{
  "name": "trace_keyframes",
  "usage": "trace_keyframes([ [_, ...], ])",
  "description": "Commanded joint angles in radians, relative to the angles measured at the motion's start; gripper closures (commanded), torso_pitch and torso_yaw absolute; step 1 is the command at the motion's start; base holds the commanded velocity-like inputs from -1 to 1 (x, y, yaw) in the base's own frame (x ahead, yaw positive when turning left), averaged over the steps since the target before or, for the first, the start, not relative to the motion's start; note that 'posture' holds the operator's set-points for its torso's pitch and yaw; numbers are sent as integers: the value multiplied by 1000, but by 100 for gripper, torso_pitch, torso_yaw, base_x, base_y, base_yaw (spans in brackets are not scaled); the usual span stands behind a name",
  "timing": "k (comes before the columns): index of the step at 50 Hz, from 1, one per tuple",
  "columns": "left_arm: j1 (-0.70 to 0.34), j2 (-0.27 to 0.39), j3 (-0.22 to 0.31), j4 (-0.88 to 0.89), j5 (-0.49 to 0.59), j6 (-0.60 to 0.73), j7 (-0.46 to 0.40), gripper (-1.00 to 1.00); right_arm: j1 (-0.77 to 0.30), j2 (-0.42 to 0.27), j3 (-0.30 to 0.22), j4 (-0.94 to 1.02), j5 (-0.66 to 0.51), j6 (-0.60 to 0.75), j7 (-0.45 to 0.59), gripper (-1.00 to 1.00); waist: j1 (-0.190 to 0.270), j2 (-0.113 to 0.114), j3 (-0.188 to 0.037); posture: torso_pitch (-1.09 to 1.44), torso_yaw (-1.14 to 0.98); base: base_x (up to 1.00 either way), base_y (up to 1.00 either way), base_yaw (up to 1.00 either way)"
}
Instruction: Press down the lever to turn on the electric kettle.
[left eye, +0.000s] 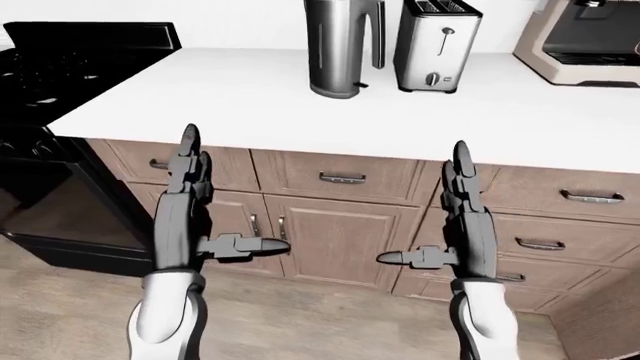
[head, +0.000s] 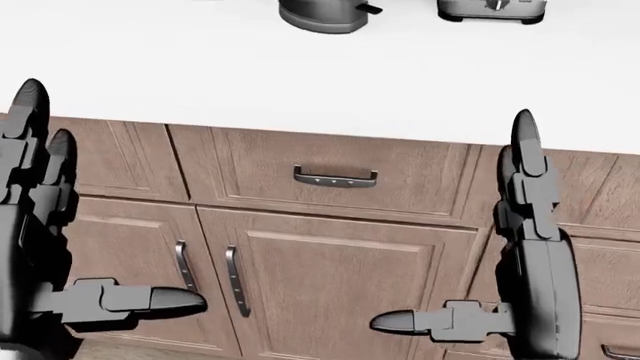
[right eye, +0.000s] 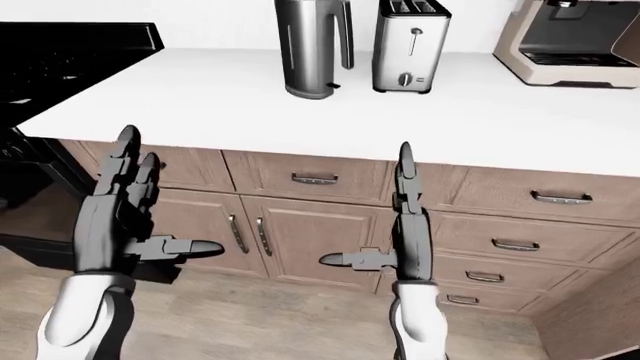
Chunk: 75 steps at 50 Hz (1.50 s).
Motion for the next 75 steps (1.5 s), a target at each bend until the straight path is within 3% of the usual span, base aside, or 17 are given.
trace_keyframes([
  [1,-12,5,9,-20,0,-22,4,-100,-12,2,6,-31,-3,-22,0,-100,3,31,-25,0,0,11,0,0],
  [2,-10,5,9,-19,-1,-25,4,-100,-11,3,8,-32,-4,-22,0,-100,15,-16,-14,0,0,11,0,0],
  [10,-10,7,13,-19,-4,-25,4,-100,-12,3,8,-32,-5,-21,0,-100,19,-60,-9,0,0,11,0,0],
  [14,-8,6,9,-24,-2,-22,6,-100,-11,3,7,-31,-5,-23,0,-100,17,-160,-30,0,0,11,0,0],
  [15,-8,6,9,-25,-2,-22,5,-100,-11,3,8,-31,-5,-23,0,-100,4,-108,-14,0,0,11,0,0],
  [22,-9,5,11,-21,-3,-25,5,-100,-11,3,9,-30,-7,-21,0,-100,5,-77,-1,0,0,11,0,0],
  [27,-8,6,11,-20,-4,-27,5,-100,-11,3,11,-30,-7,-21,0,-100,4,26,-15,0,0,11,0,0],
  [28,-8,5,11,-20,-4,-26,5,-100,-11,3,11,-30,-7,-21,0,-100,14,-17,-9,0,0,11,0,0],
  [36,-9,6,11,-22,-4,-24,6,-100,-11,3,11,-28,-9,-21,0,-100,18,-63,-8,0,0,11,0,0],
  [40,-9,6,11,-15,-5,-30,5,-100,-11,3,12,-28,-9,-21,-1,-100,17,-148,-18,0,0,11,0,0],
  [41,-10,6,12,-12,-5,-33,5,-100,-10,3,12,-29,-9,-22,-1,-100,6,-106,-14,0,0,12,0,0],
  [43,-10,6,12,-12,-6,-33,5,-100,-10,4,13,-30,-10,-20,-1,-100,7,-119,-12,0,0,11,0,0],
  [49,-10,7,15,-13,-9,-33,4,-100,-9,3,12,-29,-9,-22,0,-100,4,-61,0,0,0,11,0,0],
  [52,-8,7,15,-13,-9,-35,4,-100,-9,3,11,-27,-8,-24,0,-100,1,17,-19,0,0,11,0,0],
  [61,-4,6,17,-23,-11,-32,5,-100,-7,3,12,-30,-9,-28,2,-100,17,-56,-9,0,0,11,0,0],
  [65,-1,6,18,-19,-11,-36,5,-100,-5,4,14,-35,-8,-32,4,-100,18,-147,-25,0,0,11,0,0],
  [75,-3,6,15,-37,-9,-21,6,-100,-6,4,16,-36,-9,-39,5,-100,3,-51,1,0,0,11,0,0],
])
